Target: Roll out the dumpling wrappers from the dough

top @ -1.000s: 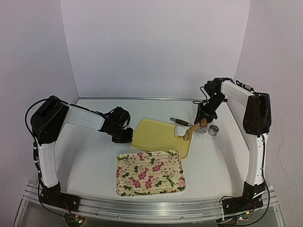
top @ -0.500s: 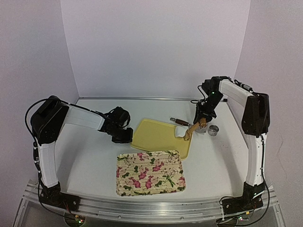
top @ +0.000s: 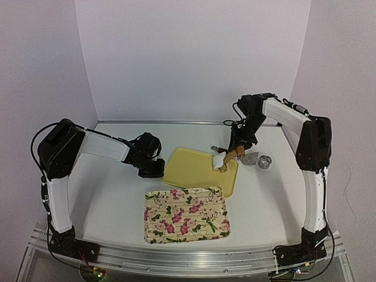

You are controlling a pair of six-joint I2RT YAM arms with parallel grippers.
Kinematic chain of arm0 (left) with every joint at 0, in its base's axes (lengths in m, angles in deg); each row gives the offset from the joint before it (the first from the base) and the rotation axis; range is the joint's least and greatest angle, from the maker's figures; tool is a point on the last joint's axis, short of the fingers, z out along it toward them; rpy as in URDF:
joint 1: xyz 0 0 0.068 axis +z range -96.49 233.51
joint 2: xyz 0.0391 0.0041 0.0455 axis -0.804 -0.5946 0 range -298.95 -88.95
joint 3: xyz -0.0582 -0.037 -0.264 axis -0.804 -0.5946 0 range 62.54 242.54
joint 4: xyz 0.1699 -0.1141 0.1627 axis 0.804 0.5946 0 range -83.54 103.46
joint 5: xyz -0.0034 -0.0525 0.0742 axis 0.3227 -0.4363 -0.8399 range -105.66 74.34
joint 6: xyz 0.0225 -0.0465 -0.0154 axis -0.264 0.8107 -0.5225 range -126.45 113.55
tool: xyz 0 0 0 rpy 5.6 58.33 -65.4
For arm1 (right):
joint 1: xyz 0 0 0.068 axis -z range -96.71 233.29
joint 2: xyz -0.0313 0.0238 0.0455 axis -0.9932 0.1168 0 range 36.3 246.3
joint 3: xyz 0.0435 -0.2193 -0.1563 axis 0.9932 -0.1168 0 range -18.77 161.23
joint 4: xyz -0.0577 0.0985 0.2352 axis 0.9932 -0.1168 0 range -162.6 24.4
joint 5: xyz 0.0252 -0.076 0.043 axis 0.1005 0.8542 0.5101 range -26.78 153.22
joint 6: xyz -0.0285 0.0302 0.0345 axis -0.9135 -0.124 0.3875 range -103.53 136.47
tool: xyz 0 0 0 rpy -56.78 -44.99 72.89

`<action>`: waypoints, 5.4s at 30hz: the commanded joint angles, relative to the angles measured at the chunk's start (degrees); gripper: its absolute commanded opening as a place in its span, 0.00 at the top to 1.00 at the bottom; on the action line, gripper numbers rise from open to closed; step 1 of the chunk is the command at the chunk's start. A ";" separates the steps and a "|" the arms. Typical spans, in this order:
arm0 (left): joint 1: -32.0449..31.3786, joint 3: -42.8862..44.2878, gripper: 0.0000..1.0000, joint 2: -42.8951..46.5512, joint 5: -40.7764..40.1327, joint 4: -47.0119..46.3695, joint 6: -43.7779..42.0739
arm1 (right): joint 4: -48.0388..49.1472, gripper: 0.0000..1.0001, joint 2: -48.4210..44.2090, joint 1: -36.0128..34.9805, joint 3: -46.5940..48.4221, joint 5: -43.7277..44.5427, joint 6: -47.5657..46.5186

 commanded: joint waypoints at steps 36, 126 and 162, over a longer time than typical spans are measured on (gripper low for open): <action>0.24 -4.83 1.00 3.06 0.92 3.53 0.62 | -6.55 1.00 5.23 -9.86 14.32 7.81 6.14; -0.87 -6.16 1.00 4.19 1.72 2.63 -0.10 | 2.05 1.00 1.12 -10.13 10.60 -20.58 10.59; -0.83 -7.07 1.00 4.95 1.25 2.40 0.35 | 12.03 1.00 6.35 -2.20 1.14 -6.02 19.13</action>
